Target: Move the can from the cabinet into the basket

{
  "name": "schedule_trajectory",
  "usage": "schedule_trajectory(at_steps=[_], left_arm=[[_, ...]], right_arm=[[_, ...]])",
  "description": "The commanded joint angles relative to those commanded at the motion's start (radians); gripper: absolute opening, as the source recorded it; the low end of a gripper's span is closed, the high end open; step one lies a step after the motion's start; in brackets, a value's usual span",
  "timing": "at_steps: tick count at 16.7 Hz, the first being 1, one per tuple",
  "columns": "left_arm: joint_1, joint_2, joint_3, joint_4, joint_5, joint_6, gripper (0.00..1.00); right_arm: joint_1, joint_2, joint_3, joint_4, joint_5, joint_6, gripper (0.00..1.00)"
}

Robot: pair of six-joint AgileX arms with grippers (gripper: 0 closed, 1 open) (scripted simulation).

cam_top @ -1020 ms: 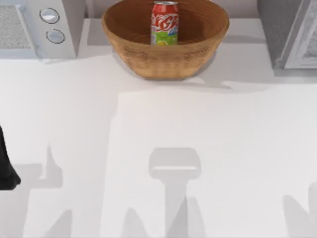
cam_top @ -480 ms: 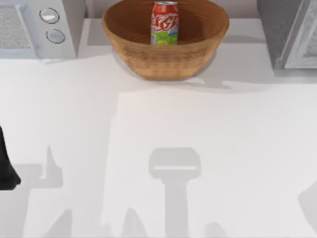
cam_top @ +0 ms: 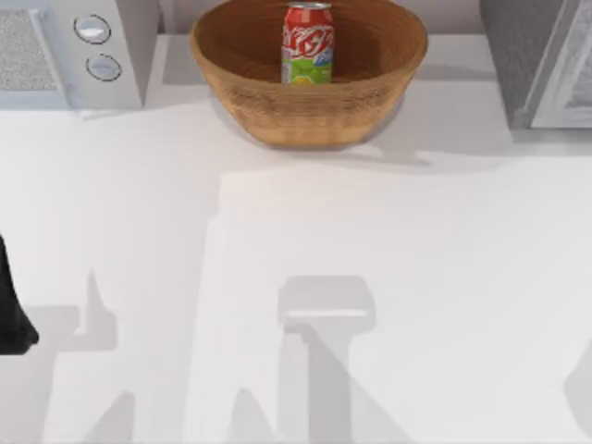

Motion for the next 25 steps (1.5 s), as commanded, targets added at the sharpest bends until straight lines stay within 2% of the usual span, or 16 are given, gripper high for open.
schedule_trajectory(at_steps=[4, 10, 14, 17, 22, 25], left_arm=[[0.000, 0.000, 0.000, 0.000, 0.000, 0.000, 1.00], [0.000, 0.000, 0.000, 0.000, 0.000, 0.000, 1.00], [0.000, 0.000, 0.000, 0.000, 0.000, 0.000, 1.00], [0.000, 0.000, 0.000, 0.000, 0.000, 0.000, 1.00], [0.000, 0.000, 0.000, 0.000, 0.000, 0.000, 1.00], [0.000, 0.000, 0.000, 0.000, 0.000, 0.000, 1.00]], right_arm=[[0.318, -0.002, 0.007, -0.016, 0.312, -0.017, 1.00], [0.880, -0.031, -0.002, -0.029, 0.865, -0.020, 1.00], [1.131, -0.043, -0.045, -0.049, 1.122, -0.015, 1.00], [1.211, -0.060, -0.055, -0.045, 1.205, -0.010, 1.00], [1.194, -0.083, -0.046, -0.051, 1.230, -0.021, 1.00], [1.165, -0.044, -0.010, -0.035, 1.202, -0.020, 1.00]])
